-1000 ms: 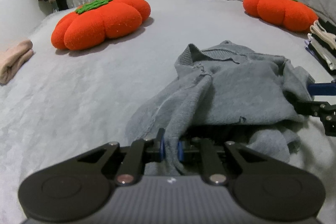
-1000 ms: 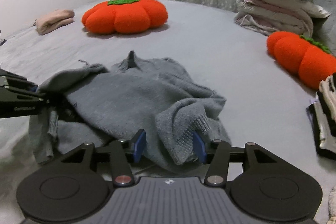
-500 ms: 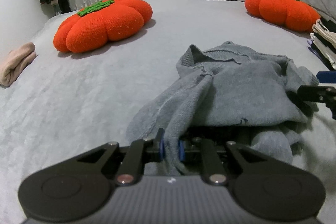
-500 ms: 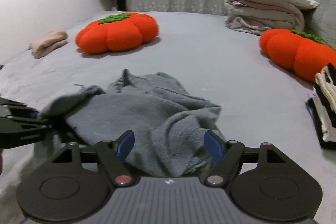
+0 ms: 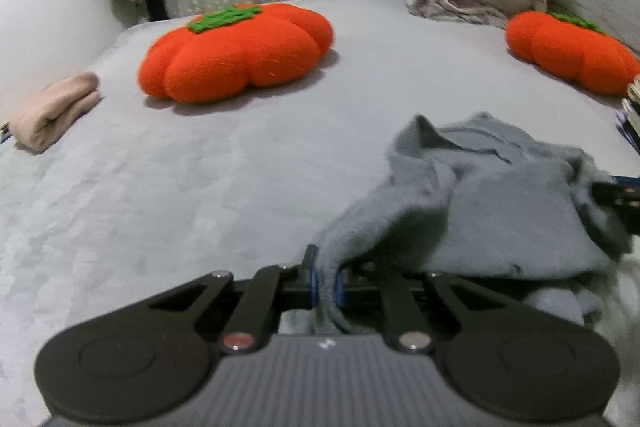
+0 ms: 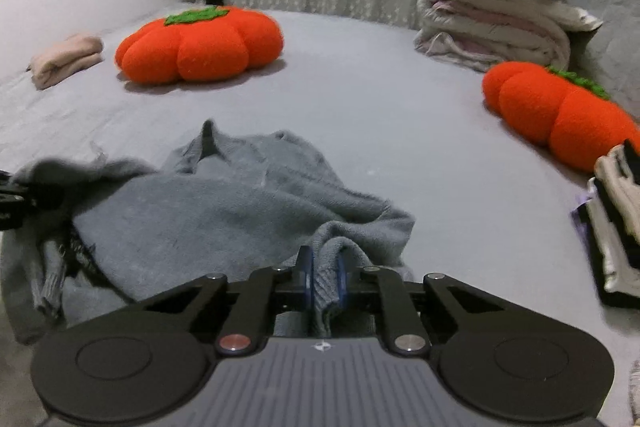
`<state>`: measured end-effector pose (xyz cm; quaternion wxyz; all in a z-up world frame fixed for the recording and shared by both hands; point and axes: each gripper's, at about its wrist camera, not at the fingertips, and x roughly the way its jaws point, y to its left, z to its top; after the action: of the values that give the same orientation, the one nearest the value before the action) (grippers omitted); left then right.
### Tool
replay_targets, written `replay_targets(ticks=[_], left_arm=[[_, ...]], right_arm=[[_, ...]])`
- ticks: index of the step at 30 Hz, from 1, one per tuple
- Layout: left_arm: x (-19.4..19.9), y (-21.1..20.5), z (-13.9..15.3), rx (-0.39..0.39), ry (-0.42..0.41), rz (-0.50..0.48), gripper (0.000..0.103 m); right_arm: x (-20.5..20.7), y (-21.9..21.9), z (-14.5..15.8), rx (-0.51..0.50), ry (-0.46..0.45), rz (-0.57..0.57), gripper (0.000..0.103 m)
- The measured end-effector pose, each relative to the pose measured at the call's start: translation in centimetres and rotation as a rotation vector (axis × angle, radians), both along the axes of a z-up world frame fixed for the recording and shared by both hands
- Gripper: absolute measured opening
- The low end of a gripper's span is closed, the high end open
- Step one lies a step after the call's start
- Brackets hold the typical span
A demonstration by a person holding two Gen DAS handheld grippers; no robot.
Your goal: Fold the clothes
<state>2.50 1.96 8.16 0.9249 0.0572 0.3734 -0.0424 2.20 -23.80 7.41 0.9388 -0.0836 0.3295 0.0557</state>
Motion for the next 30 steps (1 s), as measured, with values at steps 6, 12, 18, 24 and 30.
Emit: replay_targets(ticks=[6, 12, 18, 24, 30], left_arm=[[0.0, 2.5, 2.4, -0.009, -0.079, 0.079, 0.007], [-0.9, 6.4, 6.0, -0.102, -0.184, 0.142, 0.007], [-0.2, 9.2, 6.4, -0.13, -0.167, 0.193, 0.007], [0.2, 10.5, 6.1, -0.157, -0.104, 0.202, 0.007], [-0.2, 11.3, 5.6, -0.196, -0.069, 0.191, 0.007]], right_arm=[[-1.6, -1.3, 2.2, -0.152, -0.155, -0.127, 0.011], [-3.2, -3.5, 4.6, -0.218, -0.319, -0.249, 0.009], [-4.1, -4.4, 5.9, -0.233, -0.392, -0.295, 0.009], [-4.1, -5.1, 6.3, -0.238, -0.414, -0.331, 0.008], [-5.1, -5.9, 7.2, -0.224, -0.476, -0.385, 0.007]])
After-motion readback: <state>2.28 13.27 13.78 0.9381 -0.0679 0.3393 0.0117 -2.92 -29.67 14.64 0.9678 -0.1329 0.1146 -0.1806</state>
